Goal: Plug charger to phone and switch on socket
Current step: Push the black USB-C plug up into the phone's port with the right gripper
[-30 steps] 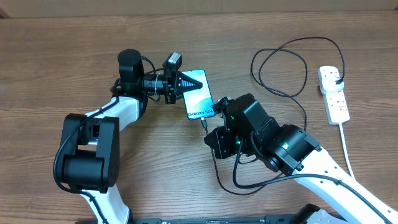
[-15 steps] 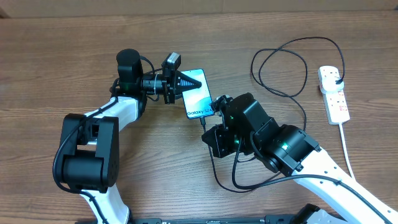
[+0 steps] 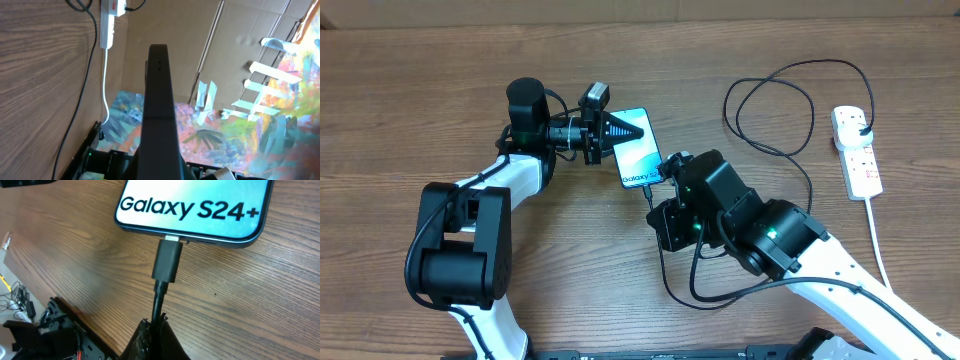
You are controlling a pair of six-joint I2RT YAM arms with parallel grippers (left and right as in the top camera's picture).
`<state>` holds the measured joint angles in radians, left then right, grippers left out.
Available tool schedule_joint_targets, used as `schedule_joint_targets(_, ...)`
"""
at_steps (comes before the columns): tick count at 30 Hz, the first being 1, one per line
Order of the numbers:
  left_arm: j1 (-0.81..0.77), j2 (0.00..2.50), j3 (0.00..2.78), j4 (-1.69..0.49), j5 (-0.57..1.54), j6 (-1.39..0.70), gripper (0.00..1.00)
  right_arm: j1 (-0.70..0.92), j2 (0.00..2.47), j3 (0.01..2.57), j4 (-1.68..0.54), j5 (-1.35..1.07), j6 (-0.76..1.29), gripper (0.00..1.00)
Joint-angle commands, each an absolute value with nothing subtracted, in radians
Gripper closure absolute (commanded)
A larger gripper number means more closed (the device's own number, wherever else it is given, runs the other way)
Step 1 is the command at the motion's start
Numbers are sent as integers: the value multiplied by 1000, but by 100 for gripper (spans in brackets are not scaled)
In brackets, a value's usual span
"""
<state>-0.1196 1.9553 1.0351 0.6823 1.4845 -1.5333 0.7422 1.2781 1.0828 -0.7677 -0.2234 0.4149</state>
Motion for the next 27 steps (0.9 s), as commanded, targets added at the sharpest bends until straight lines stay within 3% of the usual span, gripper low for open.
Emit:
schedule_joint_targets(1,-125,1958,1056,689,1579,-1440,96,736,1293,1090,-728,-142,411,96)
schedule_joint_targets(7,-139,1958,1056,690,1580,-1365,96,736,1293,1090,-700,-137,411,96)
schedule_joint_targets(15,-145,1958,1056,689,1575,-1365,96,736,1293,1090,-709,-131,411,75)
schedule_joint_targets(20,-144,1958,1056,689,1560,-1362,96,736,1293,1090,-728,-133,412,69)
schedule_joint_targets(27,-144,1958,1056,689,1544,-1230,96,746,1293,1090,-780,-169,412,68)
